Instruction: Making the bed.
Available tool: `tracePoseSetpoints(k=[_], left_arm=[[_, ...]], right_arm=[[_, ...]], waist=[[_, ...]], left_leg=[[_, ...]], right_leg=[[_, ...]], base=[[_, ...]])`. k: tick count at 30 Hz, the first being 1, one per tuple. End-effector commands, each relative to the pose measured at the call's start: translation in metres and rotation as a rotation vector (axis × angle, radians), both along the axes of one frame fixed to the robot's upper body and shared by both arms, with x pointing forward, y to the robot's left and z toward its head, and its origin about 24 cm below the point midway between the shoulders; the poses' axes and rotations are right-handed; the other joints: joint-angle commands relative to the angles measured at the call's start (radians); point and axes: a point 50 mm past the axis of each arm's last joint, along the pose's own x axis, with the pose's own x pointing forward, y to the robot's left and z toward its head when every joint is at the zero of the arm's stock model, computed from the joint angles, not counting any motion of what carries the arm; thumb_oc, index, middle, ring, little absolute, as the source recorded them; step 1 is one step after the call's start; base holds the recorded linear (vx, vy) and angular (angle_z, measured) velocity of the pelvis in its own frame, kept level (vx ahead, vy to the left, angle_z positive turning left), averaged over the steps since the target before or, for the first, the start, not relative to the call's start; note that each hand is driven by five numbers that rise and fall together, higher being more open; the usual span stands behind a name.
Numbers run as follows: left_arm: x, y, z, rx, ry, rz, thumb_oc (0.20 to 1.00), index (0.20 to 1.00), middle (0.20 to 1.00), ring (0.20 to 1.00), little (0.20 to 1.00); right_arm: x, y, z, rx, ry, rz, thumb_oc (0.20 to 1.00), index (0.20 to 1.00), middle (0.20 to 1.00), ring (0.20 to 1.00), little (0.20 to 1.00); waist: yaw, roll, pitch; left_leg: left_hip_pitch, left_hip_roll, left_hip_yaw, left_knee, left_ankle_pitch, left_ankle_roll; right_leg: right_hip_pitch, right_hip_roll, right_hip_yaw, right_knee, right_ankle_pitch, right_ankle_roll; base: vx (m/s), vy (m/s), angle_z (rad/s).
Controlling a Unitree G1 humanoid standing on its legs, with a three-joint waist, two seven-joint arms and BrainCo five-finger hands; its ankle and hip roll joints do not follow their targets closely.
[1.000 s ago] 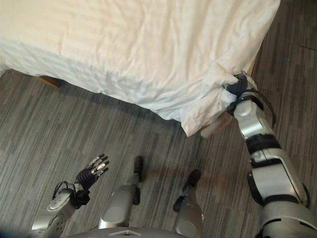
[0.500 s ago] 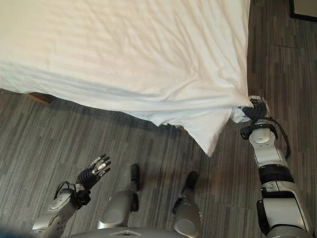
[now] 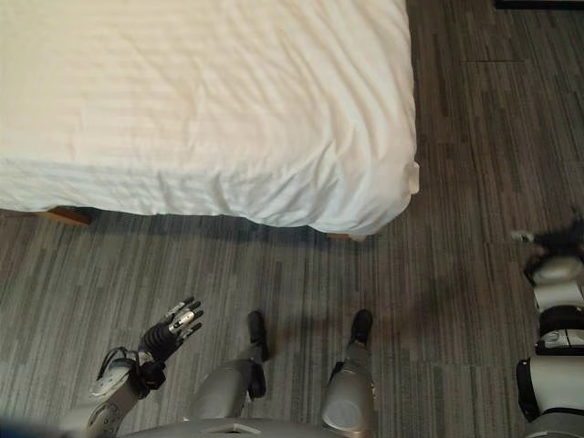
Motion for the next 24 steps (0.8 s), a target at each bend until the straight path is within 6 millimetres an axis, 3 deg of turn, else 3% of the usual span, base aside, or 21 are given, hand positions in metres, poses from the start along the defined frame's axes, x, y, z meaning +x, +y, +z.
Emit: tracePoseSetpoints(k=[1,2,3,7,10,12,17,20,24], left_arm=[[0.009,0.008,0.009,0.011,-0.063,0.011,1.000,1.000,1.000,1.000,1.000],[0.009,0.009,0.009,0.010,-0.062,0.018,1.000,1.000,1.000,1.000,1.000],[0.008,0.017,0.010,0.020,-0.062,0.029,1.000,1.000,1.000,1.000,1.000],[0.006,0.026,0.009,0.042,-0.055,0.035,1.000,1.000,1.000,1.000,1.000],[0.007,0.031,0.006,0.063,-0.049,0.046,1.000,1.000,1.000,1.000,1.000],[0.008,0.031,0.006,0.067,-0.052,0.046,1.000,1.000,1.000,1.000,1.000],[0.012,0.035,0.008,0.072,-0.075,0.057,1.000,1.000,1.000,1.000,1.000],[0.015,0.040,0.009,0.072,-0.086,0.065,1.000,1.000,1.000,1.000,1.000],[0.024,0.046,0.017,0.057,-0.132,0.081,1.000,1.000,1.000,1.000,1.000]], right_arm=[[0.020,0.036,0.023,0.151,-0.234,0.194,0.266,0.266,0.266,0.266,0.266],[0.021,0.045,0.021,0.222,-0.280,0.241,0.200,0.200,0.200,0.200,0.200],[0.023,0.069,0.017,0.389,-0.356,0.379,0.200,0.200,0.200,0.200,0.200],[0.029,0.119,0.015,0.757,-0.488,0.671,0.200,0.200,0.200,0.200,0.200],[0.045,0.142,0.020,1.105,-0.619,0.782,0.200,0.200,0.200,0.200,0.200],[0.050,0.149,0.025,1.188,-0.668,0.813,0.200,0.200,0.200,0.200,0.200],[0.065,0.147,0.043,1.332,-0.777,0.812,0.200,0.200,0.200,0.200,0.200],[0.074,0.136,0.071,1.379,-0.889,0.818,0.200,0.200,0.200,0.200,0.200],[0.081,0.110,0.105,1.315,-0.928,0.753,0.200,0.200,0.200,0.200,0.200]], waist=[[0.037,-0.055,0.019],[0.037,-0.060,0.016],[0.042,-0.071,0.013],[0.065,-0.087,0.013],[0.095,-0.090,0.016],[0.105,-0.088,0.018],[0.141,-0.076,0.025],[0.177,-0.062,0.036],[0.208,-0.034,0.062]], left_leg=[[-0.037,0.014,-0.039,0.011,0.014,-0.050],[-0.035,0.014,-0.041,0.011,0.013,-0.049],[-0.033,0.011,-0.047,0.011,0.013,-0.047],[-0.035,0.009,-0.056,0.011,0.013,-0.046],[-0.041,0.006,-0.064,0.011,0.013,-0.048],[-0.044,0.006,-0.066,0.011,0.014,-0.049],[-0.063,0.003,-0.083,0.011,0.020,-0.057],[-0.094,0.000,-0.102,0.011,0.029,-0.067],[-0.159,0.007,-0.108,0.011,0.048,-0.084]], right_leg=[[0.103,-0.071,-0.017,0.016,-0.046,0.062],[0.108,-0.072,-0.021,0.016,-0.047,0.062],[0.117,-0.073,-0.029,0.016,-0.050,0.061],[0.125,-0.072,-0.044,0.016,-0.054,0.059],[0.128,-0.071,-0.060,0.016,-0.057,0.058],[0.129,-0.072,-0.064,0.016,-0.057,0.057],[0.129,-0.071,-0.085,0.016,-0.061,0.056],[0.119,-0.070,-0.102,0.016,-0.063,0.059],[0.057,-0.070,-0.103,0.016,-0.056,0.064]], base=[[0.00,0.000,0.00],[0.05,-0.051,0.15],[0.04,-0.037,0.21],[0.02,-0.018,0.15],[0.02,-0.001,0.11],[0.01,0.013,0.17],[0.01,0.002,0.14],[0.01,-0.019,0.15],[-0.03,-0.011,0.14]])
